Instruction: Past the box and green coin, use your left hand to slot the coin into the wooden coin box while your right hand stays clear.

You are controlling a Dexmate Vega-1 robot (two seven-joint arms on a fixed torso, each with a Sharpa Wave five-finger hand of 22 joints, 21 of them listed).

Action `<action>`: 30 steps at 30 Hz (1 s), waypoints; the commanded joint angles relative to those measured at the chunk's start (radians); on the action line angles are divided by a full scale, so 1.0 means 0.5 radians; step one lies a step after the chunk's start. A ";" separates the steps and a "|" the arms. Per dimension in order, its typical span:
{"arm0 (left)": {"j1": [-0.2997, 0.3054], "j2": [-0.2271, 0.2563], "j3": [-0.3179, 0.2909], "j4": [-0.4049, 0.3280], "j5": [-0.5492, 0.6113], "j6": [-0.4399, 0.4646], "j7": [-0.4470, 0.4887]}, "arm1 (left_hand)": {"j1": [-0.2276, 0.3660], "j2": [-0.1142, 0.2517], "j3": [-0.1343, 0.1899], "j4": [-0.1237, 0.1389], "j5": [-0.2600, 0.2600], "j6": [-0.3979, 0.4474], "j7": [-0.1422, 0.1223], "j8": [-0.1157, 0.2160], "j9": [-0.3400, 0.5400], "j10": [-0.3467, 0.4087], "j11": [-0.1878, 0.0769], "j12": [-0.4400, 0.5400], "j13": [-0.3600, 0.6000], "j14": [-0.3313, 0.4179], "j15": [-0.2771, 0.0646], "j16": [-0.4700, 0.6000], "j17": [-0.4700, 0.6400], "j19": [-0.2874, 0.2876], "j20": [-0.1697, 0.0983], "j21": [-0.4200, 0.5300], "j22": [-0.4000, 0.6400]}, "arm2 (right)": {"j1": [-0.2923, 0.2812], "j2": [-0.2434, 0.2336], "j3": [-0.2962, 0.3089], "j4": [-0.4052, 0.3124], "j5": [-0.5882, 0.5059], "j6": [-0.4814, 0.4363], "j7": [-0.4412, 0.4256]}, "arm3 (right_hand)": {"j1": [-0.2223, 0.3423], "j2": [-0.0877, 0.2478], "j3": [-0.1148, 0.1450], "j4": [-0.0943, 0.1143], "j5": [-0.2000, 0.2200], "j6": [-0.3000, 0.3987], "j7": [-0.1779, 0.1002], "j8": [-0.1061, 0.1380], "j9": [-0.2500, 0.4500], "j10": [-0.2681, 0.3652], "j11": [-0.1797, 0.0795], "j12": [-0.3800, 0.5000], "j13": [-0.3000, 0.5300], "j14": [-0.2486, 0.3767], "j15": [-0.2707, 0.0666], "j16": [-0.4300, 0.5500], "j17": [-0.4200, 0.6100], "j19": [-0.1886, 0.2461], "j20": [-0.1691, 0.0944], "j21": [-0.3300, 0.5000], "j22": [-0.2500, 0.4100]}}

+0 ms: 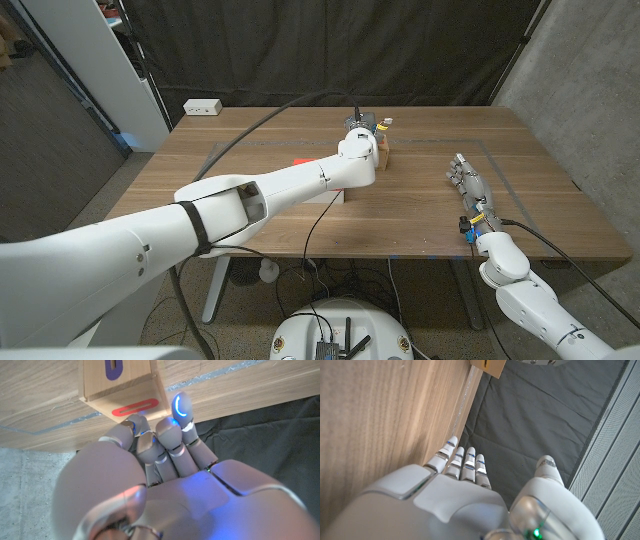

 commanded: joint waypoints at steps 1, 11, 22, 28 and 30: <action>-0.011 0.001 -0.017 -0.036 0.021 -0.001 0.028 | -0.004 0.012 0.015 -0.005 0.015 0.018 0.012 -0.005 -0.010 0.007 -0.007 -0.007 -0.014 0.004 0.000 0.007 -0.009 0.006 -0.171 0.014 0.005 | -0.018 0.009 0.009 -0.016 -0.022 0.023 -0.021 | 0.013 -0.005 -0.008 -0.001 0.009 0.020 -0.012 0.007 0.002 0.022 -0.005 0.015 0.004 0.016 0.005 0.009 0.007 0.017 -0.003 0.009 0.007; 0.028 0.101 -0.053 -0.233 0.050 0.047 0.053 | -0.018 0.023 0.025 0.004 0.014 0.014 0.000 -0.003 -0.038 -0.036 -0.010 0.007 0.029 -0.011 0.001 0.026 0.026 -0.013 -0.170 0.014 0.008 | -0.029 0.012 0.014 -0.048 -0.038 0.015 -0.039 | 0.013 -0.005 -0.009 -0.002 0.009 0.025 -0.014 0.008 0.002 0.020 -0.003 0.014 0.005 0.017 0.004 0.009 0.007 0.019 -0.004 0.009 0.007; 0.107 0.245 -0.124 -0.469 0.082 0.056 0.105 | -0.123 0.062 -0.075 0.037 -0.012 -0.094 -0.067 -0.014 -0.067 -0.262 -0.012 -0.549 -0.657 -0.306 -0.010 -0.420 -0.605 -0.274 -0.078 -0.211 -0.363 | -0.038 0.010 0.009 -0.094 -0.082 0.001 -0.065 | 0.013 -0.005 -0.009 -0.002 0.009 0.026 -0.013 0.006 0.002 0.024 -0.005 0.014 0.005 0.018 0.003 0.009 0.007 0.020 -0.004 0.008 0.007; 0.217 0.345 -0.235 -0.625 0.073 -0.015 0.187 | -0.405 0.260 -0.041 0.133 -0.029 -0.192 -0.081 0.020 -0.079 -0.531 -0.005 -0.879 -0.870 -0.542 0.009 -0.716 -0.826 -0.470 0.035 -0.350 -0.404 | -0.053 0.010 0.011 -0.133 -0.106 -0.018 -0.093 | 0.013 -0.005 -0.009 -0.001 0.009 0.027 -0.013 0.006 0.002 0.024 -0.001 0.014 0.005 0.018 0.004 0.009 0.007 0.020 -0.004 0.008 0.007; 0.266 0.388 -0.286 -0.682 0.061 -0.067 0.219 | -0.529 0.290 -0.001 0.148 -0.037 -0.238 -0.074 0.028 -0.088 -0.676 -0.008 -1.010 -0.896 -0.661 0.047 -0.840 -0.885 -0.578 0.096 -0.417 -0.405 | -0.058 0.011 0.011 -0.149 -0.114 -0.029 -0.106 | 0.013 -0.005 -0.009 -0.001 0.009 0.027 -0.014 0.006 0.002 0.023 -0.003 0.013 0.005 0.017 0.005 0.008 0.008 0.021 -0.004 0.008 0.007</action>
